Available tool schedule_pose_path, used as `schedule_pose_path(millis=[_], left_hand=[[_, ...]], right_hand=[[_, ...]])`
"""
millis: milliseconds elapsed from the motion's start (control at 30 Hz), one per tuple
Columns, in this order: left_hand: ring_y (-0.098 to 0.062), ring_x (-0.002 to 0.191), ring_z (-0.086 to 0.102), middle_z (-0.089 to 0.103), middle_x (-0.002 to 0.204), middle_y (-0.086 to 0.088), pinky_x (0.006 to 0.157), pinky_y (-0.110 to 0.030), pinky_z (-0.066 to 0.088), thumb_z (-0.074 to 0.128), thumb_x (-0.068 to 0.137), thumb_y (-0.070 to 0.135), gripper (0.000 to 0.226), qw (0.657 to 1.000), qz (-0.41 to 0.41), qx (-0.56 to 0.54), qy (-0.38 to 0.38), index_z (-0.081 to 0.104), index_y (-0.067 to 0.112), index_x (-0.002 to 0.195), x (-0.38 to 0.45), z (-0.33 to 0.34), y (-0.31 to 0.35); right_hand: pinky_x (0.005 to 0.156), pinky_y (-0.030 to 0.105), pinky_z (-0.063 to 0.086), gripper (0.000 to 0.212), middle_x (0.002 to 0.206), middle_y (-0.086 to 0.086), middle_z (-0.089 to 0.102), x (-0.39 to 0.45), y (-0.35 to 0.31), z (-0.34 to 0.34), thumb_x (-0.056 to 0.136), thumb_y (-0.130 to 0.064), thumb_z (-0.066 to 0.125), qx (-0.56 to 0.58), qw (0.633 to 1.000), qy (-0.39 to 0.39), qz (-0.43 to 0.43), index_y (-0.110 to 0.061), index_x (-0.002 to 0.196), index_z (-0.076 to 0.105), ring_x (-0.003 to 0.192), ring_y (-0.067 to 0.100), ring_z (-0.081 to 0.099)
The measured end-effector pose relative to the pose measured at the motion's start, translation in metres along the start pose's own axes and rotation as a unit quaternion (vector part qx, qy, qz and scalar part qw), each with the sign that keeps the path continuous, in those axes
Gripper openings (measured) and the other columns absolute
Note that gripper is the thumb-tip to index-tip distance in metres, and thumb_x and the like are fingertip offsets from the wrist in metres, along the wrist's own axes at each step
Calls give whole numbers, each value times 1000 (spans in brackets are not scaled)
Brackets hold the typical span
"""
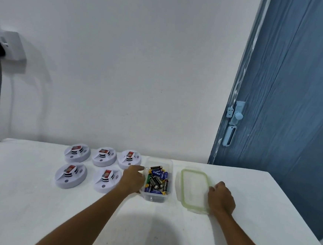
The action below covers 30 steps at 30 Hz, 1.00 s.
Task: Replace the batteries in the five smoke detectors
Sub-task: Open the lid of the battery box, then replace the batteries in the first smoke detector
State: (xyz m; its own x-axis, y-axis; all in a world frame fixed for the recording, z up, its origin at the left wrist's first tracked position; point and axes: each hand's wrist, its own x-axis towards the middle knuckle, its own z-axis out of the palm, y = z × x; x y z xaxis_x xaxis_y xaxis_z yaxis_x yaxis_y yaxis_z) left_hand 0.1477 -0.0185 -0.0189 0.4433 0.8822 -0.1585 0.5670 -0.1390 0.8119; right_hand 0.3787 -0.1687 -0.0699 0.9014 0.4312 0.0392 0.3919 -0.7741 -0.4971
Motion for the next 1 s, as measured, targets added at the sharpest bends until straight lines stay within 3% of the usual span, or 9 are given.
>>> schedule_pose_path(millis=[133,267,400,533,700,767,867,933,1000], left_hand=[[-32,95,69,67,116,-19,68,-43,60,51,95,3,41,1000,-9,-22,10,49,6,135,0,2,-5],[-27,84,70,68,112,-17,57,-30,59,54,92,4,38,1000,3,-7,9,53,6,130,-1,-1,-6],[-10,81,61,70,110,-6,72,-19,50,62,88,16,28,994,66,55,60,65,11,116,-12,-17,-19],[-10,90,65,72,102,2,83,-20,49,64,87,18,25,980,129,86,123,69,15,111,-29,-49,-51],[-12,90,61,70,97,8,81,-27,48,64,81,32,25,962,175,106,182,71,16,99,-21,-88,-92],[-19,106,58,68,112,1,92,-33,47,64,77,40,40,957,189,156,156,68,17,110,-8,-91,-101],[-31,139,32,43,147,-5,109,-41,30,55,76,59,69,943,183,267,74,50,24,136,10,-85,-105],[-33,144,20,29,155,-5,111,-47,27,45,76,67,77,927,153,341,30,38,28,143,15,-75,-102],[-34,143,19,24,156,-6,109,-48,28,49,82,61,71,907,141,395,24,34,30,144,22,-70,-100]], right_hand=[[69,31,39,26,111,14,61,4,1,2,98,-26,44,-34,999,-2,-13,-6,112,52,97,34,61],[76,39,43,34,118,21,51,3,-2,-3,96,-28,49,8,1000,10,3,-5,120,51,105,39,53],[84,45,45,30,123,20,48,-7,-21,-15,91,-21,58,71,995,42,-49,-8,118,57,115,38,44],[82,37,45,22,116,9,52,-34,-68,-16,86,-7,61,195,965,22,-172,-12,107,62,110,31,50],[73,16,45,27,109,2,60,-101,-151,7,86,-1,62,346,897,-92,-259,-12,110,63,93,17,58],[70,9,44,32,114,-2,62,-126,-178,20,87,-4,63,363,884,-127,-266,-14,117,62,96,11,58],[77,4,42,35,118,-5,61,-152,-208,39,90,-12,63,375,879,-164,-244,-16,125,59,106,5,57],[86,10,43,35,121,-4,61,-160,-216,44,92,-15,61,389,877,-190,-210,-16,127,57,112,6,55],[94,19,45,33,123,-3,61,-163,-222,49,94,-15,59,416,873,-191,-168,-15,127,57,117,10,55]])
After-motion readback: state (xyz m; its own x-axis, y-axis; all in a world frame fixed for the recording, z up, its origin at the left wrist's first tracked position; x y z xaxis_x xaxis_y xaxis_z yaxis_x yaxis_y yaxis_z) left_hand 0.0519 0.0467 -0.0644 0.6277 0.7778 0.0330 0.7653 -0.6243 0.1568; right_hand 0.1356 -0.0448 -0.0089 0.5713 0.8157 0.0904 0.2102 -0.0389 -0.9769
